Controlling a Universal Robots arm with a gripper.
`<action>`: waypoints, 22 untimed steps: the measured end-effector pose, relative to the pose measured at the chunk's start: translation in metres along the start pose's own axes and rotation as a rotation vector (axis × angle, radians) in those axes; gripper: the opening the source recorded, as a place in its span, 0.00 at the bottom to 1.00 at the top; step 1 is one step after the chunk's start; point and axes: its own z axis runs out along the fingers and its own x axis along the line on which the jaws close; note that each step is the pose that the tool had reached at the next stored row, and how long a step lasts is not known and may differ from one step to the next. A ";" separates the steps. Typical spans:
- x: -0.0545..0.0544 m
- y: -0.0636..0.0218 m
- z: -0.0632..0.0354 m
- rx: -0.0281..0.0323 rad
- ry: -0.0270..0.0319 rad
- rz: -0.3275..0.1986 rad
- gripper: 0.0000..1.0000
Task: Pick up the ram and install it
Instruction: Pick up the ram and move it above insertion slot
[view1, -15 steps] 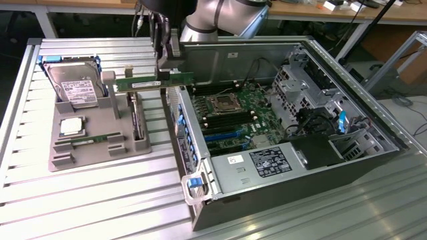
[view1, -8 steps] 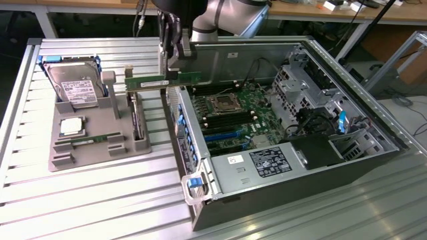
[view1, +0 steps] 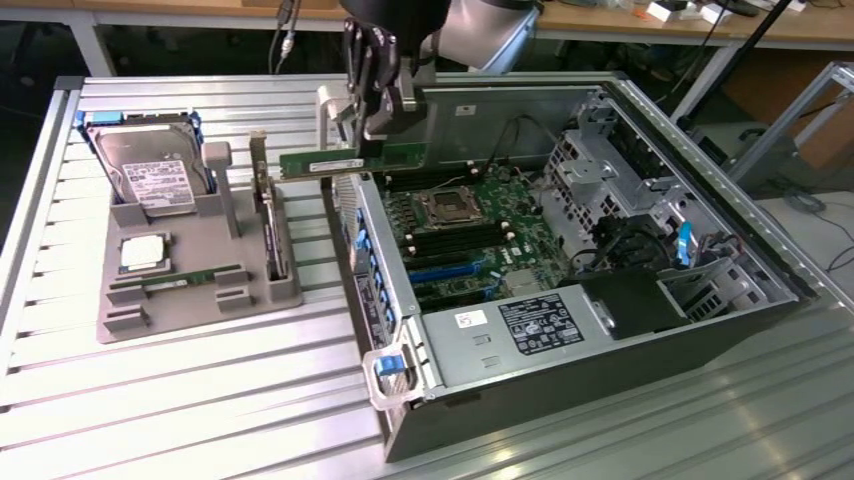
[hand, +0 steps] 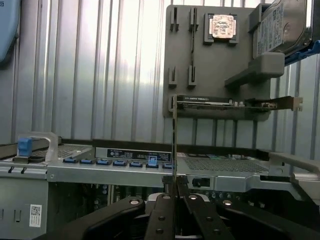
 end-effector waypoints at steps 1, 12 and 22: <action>0.000 -0.0023 -0.0001 -0.0002 0.0000 0.000 0.12; 0.002 -0.0370 -0.0024 -0.0059 -0.0004 0.000 0.12; 0.005 -0.0748 -0.0050 -0.0134 -0.0007 0.000 0.12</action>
